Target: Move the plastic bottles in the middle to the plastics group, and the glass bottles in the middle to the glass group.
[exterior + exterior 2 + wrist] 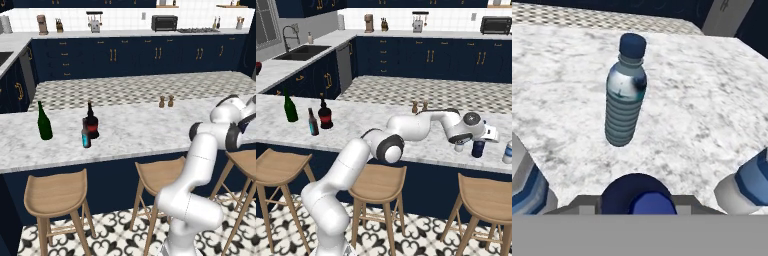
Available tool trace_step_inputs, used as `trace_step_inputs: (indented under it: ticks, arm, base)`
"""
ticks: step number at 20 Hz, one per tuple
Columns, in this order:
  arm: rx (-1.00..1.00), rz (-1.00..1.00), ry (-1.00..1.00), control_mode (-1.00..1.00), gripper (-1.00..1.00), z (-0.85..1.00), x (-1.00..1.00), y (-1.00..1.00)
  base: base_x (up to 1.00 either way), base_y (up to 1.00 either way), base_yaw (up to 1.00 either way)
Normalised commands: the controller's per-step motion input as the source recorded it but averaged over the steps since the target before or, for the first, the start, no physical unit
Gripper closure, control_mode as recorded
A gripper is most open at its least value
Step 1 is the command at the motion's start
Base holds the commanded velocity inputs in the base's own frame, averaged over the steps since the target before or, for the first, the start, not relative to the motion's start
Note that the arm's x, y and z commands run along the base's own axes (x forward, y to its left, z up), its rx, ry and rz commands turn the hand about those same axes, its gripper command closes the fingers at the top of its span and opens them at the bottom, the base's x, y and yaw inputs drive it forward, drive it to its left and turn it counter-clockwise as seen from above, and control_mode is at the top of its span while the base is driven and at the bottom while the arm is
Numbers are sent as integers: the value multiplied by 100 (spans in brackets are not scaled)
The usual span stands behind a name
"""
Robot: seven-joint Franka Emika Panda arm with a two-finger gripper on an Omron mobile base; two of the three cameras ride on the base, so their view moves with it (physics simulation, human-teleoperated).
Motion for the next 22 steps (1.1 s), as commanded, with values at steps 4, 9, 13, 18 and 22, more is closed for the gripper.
trace_step_inputs:
  ticks: [4, 9, 13, 18, 22]
  arm:
    - [0, 0, 6, -100, 100, -36, 0, 0]
    - [0, 0, 11, -100, -100, -44, 0, 8]
    - [0, 0, 8, -100, -100, -40, 0, 2]
    - [1, 0, 1, -100, -100, -15, 0, -5]
    - [3, 0, 0, -100, -100, 0, 0, 3]
  base:
    - [0, 0, 0]
    - [0, 0, 0]
    - [0, 0, 0]
    - [0, 0, 0]
    - [0, 0, 0]
